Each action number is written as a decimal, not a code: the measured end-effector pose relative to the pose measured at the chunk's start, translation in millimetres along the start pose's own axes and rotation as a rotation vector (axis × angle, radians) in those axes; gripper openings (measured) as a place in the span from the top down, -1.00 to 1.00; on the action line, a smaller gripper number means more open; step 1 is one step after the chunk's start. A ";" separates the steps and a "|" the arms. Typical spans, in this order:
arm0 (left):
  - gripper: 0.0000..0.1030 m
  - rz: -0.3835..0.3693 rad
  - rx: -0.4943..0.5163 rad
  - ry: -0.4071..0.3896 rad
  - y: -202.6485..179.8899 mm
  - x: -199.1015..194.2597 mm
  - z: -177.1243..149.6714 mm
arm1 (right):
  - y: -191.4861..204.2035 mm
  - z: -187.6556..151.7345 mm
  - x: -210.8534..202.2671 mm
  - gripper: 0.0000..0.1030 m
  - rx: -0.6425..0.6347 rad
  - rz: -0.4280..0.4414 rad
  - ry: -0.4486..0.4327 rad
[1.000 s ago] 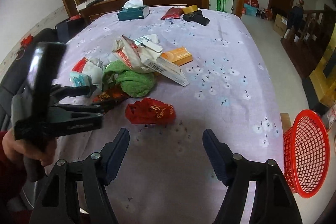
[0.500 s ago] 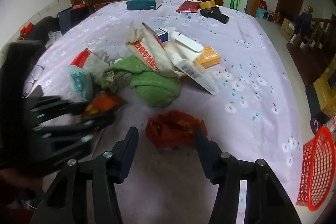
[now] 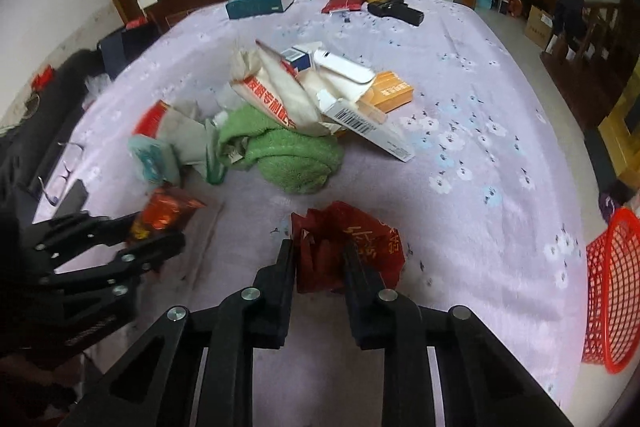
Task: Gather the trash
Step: 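Carry both wrappers to the red wastebasket and open both tools to drop them, then return both tools to the table and reach toward the teal wipe pack, then grasp the teal wipe wrapper with the left tool while the right tool grasps a white box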
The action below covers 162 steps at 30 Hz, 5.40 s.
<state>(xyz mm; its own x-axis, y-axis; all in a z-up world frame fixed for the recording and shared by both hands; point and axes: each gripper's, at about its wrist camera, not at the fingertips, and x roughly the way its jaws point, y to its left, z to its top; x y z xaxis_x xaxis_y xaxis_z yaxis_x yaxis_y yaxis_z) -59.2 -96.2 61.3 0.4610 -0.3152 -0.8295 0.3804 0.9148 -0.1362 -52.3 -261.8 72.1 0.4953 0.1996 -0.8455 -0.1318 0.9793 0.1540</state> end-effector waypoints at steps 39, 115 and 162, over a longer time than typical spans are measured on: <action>0.36 -0.316 0.346 0.026 -360.0 37.6 79.5 | -325.1 -88.9 -198.1 0.48 0.622 -0.040 -0.260; -0.37 0.029 -0.853 -0.015 136.6 7.0 14.1 | -109.4 -25.1 -116.1 -0.40 0.281 0.012 -0.119; 0.77 0.041 -0.294 -0.001 85.9 -10.7 5.6 | -20.7 72.8 -11.9 0.91 0.085 0.175 -0.113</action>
<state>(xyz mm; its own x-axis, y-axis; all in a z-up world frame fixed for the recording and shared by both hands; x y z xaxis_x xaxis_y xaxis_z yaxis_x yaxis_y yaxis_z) -27.0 -15.7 61.6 0.4723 -0.2764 -0.8370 0.1129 0.9607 -0.2535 7.1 -281.8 116.2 0.5650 0.3643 -0.7403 -0.1532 0.9280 0.3396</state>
